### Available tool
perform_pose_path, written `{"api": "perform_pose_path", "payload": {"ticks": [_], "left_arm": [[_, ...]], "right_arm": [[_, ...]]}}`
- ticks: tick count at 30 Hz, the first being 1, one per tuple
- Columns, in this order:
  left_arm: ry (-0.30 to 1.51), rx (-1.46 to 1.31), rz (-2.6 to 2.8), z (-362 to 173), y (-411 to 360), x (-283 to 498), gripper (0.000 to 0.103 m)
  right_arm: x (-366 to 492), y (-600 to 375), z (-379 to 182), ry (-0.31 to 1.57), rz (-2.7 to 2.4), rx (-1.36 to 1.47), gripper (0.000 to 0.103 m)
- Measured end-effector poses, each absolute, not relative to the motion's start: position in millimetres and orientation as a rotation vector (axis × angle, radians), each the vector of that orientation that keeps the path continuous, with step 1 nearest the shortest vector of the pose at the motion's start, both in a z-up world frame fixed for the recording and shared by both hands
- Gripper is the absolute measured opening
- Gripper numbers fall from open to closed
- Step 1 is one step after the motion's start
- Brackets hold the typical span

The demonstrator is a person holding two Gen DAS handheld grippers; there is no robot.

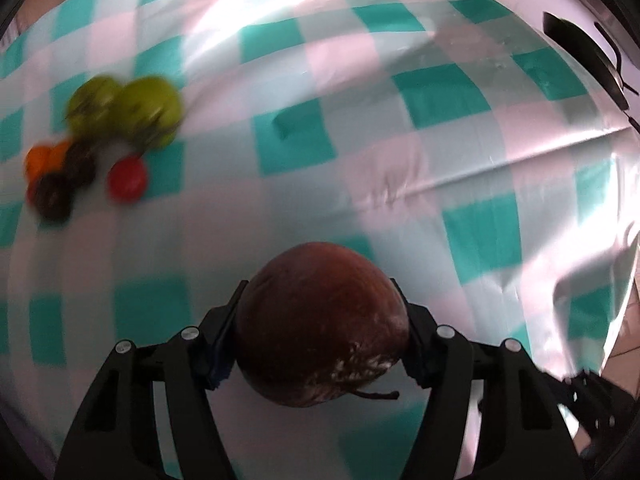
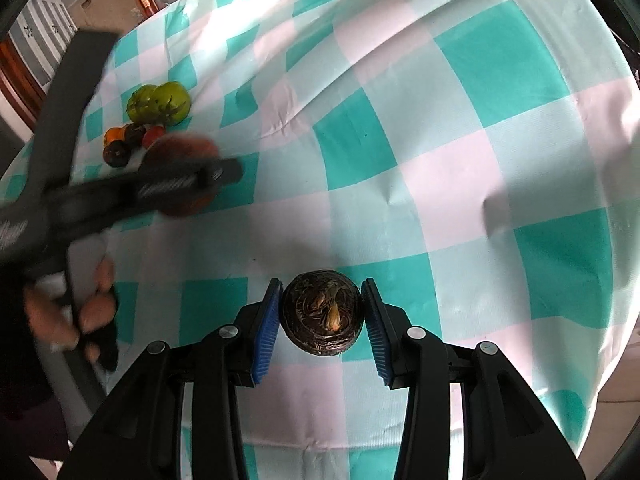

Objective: Organize fruits
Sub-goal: 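Carry both fruits into the white box and open both tools to release them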

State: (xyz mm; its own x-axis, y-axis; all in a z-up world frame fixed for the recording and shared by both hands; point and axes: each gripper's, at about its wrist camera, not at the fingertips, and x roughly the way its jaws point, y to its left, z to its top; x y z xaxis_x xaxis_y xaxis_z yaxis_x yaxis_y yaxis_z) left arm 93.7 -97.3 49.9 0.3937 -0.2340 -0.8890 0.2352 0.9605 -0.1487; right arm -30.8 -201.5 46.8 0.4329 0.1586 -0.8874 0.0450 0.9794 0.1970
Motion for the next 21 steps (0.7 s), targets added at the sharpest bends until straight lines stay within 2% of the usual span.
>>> {"api": "perform_pose_path", "payload": {"ticks": [5,10,15,21], "left_arm": [[1.123,-0.051,-0.236,80.0,-70.2,51.3,0.066],[1.041,-0.059,-0.191,122.5,-11.2,9.6,0.066],[0.958,-0.061,-0.144,179.2,35.8,-31.3,0.066],[0.884,-0.069,-0.064,221.9,102.2,-65.0,0.066]], "right_arm": [[-38.0,-185.8,50.8,1.18,0.141,0.165,0.041],[-40.4,-160.8,71.6,1.198,0.251,0.198,0.041],[-29.0,-112.4,118.2,1.13,0.373,0.155,0.041],[-20.6,-37.5,192.3,0.998,0.543,0.099,0.041]]}}
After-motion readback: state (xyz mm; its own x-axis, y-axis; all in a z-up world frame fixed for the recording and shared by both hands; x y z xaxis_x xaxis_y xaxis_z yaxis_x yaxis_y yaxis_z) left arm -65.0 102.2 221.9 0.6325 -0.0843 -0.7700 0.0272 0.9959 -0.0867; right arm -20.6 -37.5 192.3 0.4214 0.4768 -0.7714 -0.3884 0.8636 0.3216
